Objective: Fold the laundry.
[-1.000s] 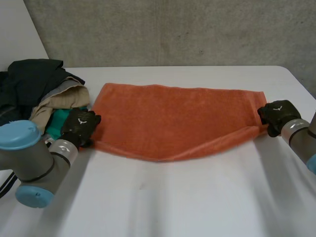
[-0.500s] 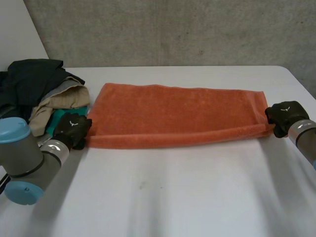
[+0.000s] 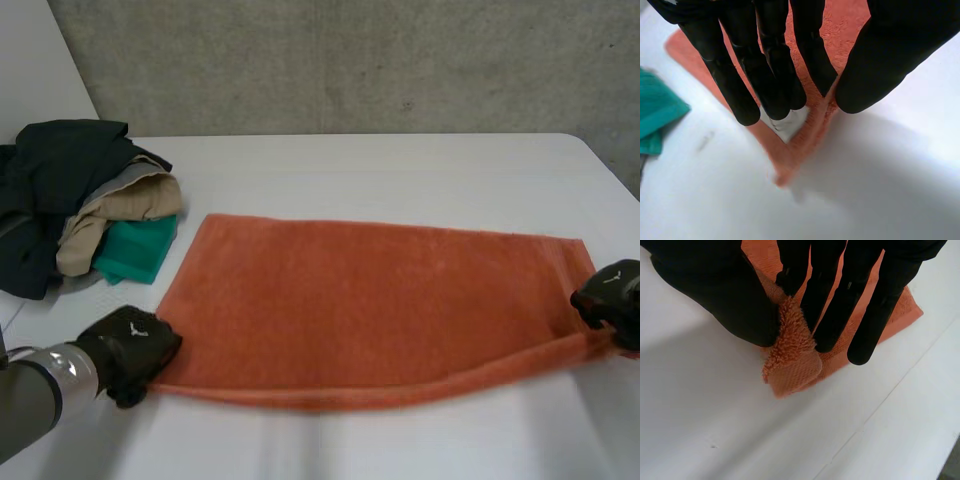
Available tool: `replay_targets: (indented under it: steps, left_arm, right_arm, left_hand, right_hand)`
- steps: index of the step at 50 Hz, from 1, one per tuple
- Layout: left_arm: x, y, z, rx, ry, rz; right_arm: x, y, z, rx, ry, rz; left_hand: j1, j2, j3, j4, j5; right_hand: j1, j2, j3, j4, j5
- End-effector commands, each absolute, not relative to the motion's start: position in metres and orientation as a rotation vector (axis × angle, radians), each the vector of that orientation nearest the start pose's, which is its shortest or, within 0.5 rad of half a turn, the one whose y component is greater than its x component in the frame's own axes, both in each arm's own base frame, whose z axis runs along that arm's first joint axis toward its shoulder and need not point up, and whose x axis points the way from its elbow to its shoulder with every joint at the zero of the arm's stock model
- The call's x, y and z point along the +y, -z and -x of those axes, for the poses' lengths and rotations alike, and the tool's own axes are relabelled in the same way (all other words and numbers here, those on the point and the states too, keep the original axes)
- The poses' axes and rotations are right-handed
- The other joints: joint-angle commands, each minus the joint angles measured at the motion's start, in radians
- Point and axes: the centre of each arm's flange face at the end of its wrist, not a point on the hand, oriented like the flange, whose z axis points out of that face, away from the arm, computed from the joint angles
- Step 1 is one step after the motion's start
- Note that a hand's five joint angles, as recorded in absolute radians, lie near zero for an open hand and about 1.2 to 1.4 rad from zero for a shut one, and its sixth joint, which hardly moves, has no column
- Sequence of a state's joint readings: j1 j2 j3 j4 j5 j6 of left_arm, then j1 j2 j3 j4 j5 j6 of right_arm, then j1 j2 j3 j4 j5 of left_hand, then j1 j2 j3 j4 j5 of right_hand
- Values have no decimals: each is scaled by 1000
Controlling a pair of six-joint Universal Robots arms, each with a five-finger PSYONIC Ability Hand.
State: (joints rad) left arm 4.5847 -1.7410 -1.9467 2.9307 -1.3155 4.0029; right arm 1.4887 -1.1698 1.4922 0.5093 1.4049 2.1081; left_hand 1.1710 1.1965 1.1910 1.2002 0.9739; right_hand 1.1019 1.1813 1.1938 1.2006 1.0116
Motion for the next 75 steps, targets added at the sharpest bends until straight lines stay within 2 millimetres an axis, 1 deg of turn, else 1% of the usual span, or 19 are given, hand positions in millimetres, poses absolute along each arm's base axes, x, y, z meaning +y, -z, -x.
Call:
replay_targets:
  steps: [1, 7, 18, 24, 33, 36, 37, 42, 45, 46, 50, 55, 57, 60, 61, 62, 66, 71, 75]
  left_arm:
    - [-230, -153, 202, 2258, 1394, -1514]
    - [-231, -154, 210, 2279, 1451, -1489]
    - [-230, -154, 208, 2292, 1444, -1484]
    - [-235, -152, 204, 2299, 1447, -1460]
    - [-247, -146, 200, 2298, 1458, -1424]
    - [-249, -146, 200, 2288, 1470, -1420]
    - [-250, -147, 201, 2282, 1477, -1418]
    - [-264, -156, 204, 2193, 1577, -1392]
    - [-288, -169, 211, 2056, 1721, -1343]
    - [-295, -173, 213, 2013, 1764, -1329]
    - [-327, -197, 230, 1805, 1990, -1236]
    - [-353, -228, 247, 1647, 2237, -1107]
    - [-361, -246, 248, 1573, 2317, -1050]
    - [-378, -304, 259, 1298, 2551, -901]
    - [-380, -322, 261, 1212, 2612, -847]
    - [-386, -359, 261, 1039, 2715, -707]
    - [-393, -427, 248, 756, 2861, -319]
    - [-398, -432, 242, 856, 2844, -248]
    - [-404, -394, 245, 1103, 2765, -340]
  right_arm:
    - [-325, -173, -120, 2785, 1377, 1454]
    - [-323, -172, -118, 2818, 1342, 1347]
    - [-314, -195, -122, 2815, 1211, 1324]
    - [-328, -175, -121, 2803, 1249, 1316]
    - [-342, -152, -123, 2786, 1350, 1330]
    - [-342, -146, -124, 2787, 1328, 1335]
    - [-343, -146, -124, 2785, 1338, 1335]
    - [-363, -155, -123, 2742, 1596, 1282]
    - [-381, -181, -124, 2651, 1899, 1213]
    - [-388, -202, -126, 2576, 2065, 1163]
    - [-399, -232, -132, 2397, 2323, 1021]
    - [-405, -239, -136, 2291, 2418, 931]
    - [-414, -257, -138, 2154, 2561, 898]
    - [-428, -296, -143, 1879, 2820, 830]
    - [-432, -330, -156, 1626, 2984, 766]
    - [-432, -347, -162, 1498, 3051, 722]
    - [-423, -412, -179, 1036, 3194, 492]
    - [-421, -428, -176, 1027, 3182, 418]
    - [-428, -405, -175, 1222, 3084, 440]
  left_hand:
    - [225, 200, 205, 196, 248]
    - [225, 200, 205, 196, 248]
    - [225, 200, 205, 196, 248]
    - [225, 200, 205, 196, 248]
    - [225, 200, 205, 196, 248]
    - [225, 200, 205, 196, 248]
    - [225, 200, 205, 196, 248]
    - [225, 200, 205, 196, 248]
    - [225, 200, 205, 196, 248]
    - [225, 200, 205, 196, 248]
    - [225, 200, 205, 196, 248]
    - [225, 200, 205, 196, 248]
    - [225, 200, 205, 196, 248]
    - [225, 200, 205, 196, 248]
    - [225, 200, 205, 196, 248]
    - [225, 200, 205, 196, 248]
    - [225, 200, 205, 196, 248]
    - [225, 200, 205, 196, 248]
    - [225, 200, 205, 196, 248]
  right_hand:
    - [-82, -162, -174, -181, -166]
    - [-549, -629, -641, -648, -633]
    - [-565, -644, -657, -663, -649]
    - [-594, -674, -686, -693, -678]
    - [-307, -386, -399, -406, -391]
    - [243, 164, 151, 145, 159]
    - [294, 214, 202, 195, 210]
    - [294, 215, 202, 196, 210]
    - [294, 215, 202, 196, 210]
    - [294, 215, 202, 196, 210]
    - [294, 215, 202, 196, 210]
    - [294, 215, 202, 196, 210]
    - [294, 215, 202, 196, 210]
    - [294, 215, 202, 196, 210]
    - [294, 215, 202, 196, 210]
    - [294, 215, 202, 196, 210]
    - [294, 215, 202, 196, 210]
    - [294, 215, 202, 196, 210]
    - [294, 215, 202, 196, 210]
